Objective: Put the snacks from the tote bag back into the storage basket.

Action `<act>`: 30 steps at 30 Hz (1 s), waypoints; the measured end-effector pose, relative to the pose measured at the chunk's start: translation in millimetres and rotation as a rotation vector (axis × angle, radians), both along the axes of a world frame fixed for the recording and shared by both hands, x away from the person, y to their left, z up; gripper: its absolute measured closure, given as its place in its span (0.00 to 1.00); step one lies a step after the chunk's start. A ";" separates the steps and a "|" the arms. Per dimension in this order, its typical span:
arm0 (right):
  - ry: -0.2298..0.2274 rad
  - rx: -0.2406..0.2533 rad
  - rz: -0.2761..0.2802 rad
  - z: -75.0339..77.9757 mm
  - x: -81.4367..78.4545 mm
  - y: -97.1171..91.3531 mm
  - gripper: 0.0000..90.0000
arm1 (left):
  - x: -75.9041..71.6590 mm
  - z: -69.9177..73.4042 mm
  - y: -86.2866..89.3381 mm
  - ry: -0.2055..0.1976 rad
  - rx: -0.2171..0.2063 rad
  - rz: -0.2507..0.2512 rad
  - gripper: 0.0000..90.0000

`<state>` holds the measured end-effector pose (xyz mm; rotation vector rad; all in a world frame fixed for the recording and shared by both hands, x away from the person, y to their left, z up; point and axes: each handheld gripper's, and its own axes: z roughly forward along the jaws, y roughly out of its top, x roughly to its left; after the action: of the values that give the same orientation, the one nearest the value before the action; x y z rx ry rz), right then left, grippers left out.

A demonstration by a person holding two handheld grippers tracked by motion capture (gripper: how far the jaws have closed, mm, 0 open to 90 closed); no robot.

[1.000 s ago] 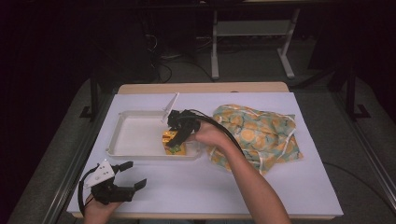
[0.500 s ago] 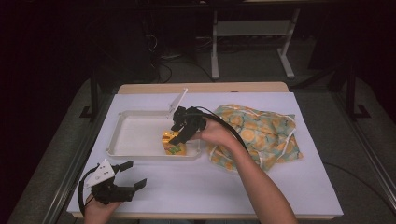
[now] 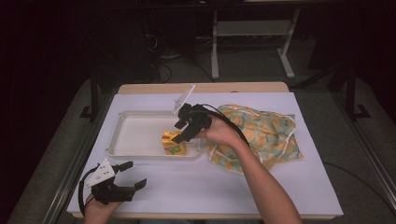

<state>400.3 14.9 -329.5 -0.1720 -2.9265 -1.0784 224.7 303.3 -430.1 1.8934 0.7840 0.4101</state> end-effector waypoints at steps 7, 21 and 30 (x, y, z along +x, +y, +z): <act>0.008 0.012 -0.012 2.7 -0.8 -6.5 0.41 | 0.0 -0.2 -0.2 -0.002 -0.002 0.001 0.17; -0.009 0.033 -0.030 6.9 -4.6 -19.1 0.40 | -0.1 0.0 0.0 -0.005 -0.001 0.001 0.17; -0.015 0.046 -0.045 8.3 -6.7 -29.2 0.40 | -0.1 -0.3 0.0 -0.002 -0.001 0.003 0.17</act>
<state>393.6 -14.3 -321.2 -0.2310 -2.9215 -1.1570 224.6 303.3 -430.4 1.8904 0.7858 0.4136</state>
